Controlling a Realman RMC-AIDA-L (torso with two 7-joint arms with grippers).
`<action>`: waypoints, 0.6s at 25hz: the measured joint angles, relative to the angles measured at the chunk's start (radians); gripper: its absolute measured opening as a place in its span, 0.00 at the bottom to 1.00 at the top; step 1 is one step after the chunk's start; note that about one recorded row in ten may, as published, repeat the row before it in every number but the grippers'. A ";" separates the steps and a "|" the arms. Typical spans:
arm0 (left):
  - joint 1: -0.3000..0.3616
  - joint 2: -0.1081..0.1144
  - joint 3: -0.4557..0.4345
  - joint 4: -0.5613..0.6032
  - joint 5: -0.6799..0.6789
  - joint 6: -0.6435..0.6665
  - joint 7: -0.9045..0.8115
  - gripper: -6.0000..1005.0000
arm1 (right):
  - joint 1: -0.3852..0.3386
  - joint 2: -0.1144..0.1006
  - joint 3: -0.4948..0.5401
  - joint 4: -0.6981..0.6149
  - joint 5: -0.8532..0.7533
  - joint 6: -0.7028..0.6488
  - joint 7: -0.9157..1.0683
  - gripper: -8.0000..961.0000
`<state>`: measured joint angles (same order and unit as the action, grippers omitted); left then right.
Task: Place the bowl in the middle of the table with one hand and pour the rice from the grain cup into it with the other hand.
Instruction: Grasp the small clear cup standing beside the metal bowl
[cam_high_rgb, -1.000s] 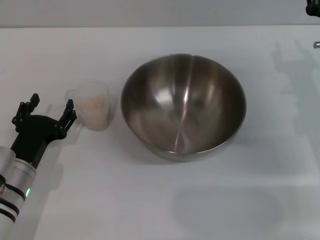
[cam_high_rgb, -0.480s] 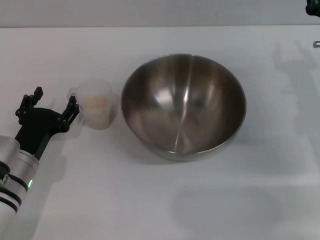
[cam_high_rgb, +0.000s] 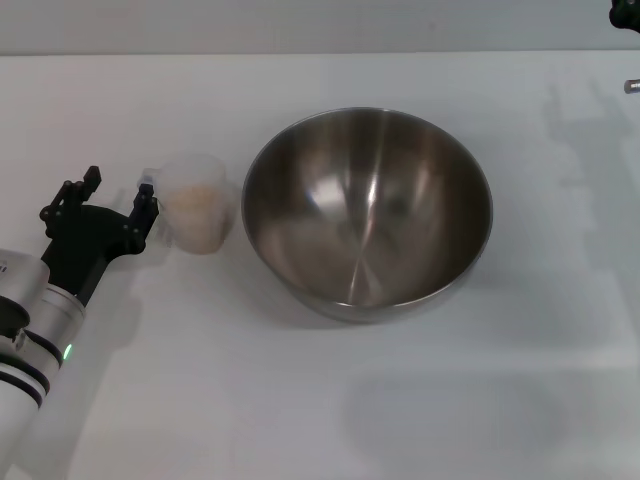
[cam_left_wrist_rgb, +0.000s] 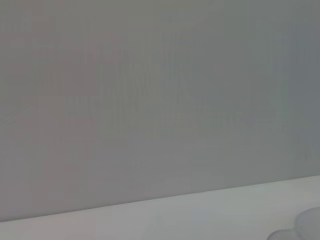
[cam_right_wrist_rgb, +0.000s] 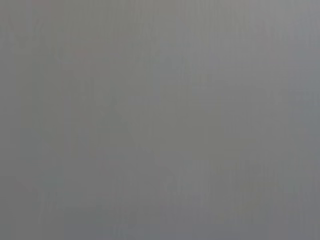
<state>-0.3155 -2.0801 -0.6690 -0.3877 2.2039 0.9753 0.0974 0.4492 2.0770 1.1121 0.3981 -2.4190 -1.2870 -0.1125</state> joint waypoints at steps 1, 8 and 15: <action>-0.002 0.000 0.000 0.000 0.000 -0.002 0.000 0.73 | 0.000 0.000 0.000 0.000 0.000 0.000 -0.001 0.56; -0.022 0.000 -0.001 0.007 -0.002 -0.026 -0.001 0.38 | 0.003 0.000 0.000 0.001 0.000 0.000 -0.003 0.56; -0.029 0.000 -0.002 0.008 -0.003 -0.027 -0.020 0.19 | 0.005 0.000 0.000 -0.003 0.000 0.000 -0.003 0.56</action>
<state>-0.3450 -2.0801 -0.6709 -0.3796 2.2010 0.9481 0.0770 0.4542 2.0770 1.1121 0.3955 -2.4191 -1.2870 -0.1154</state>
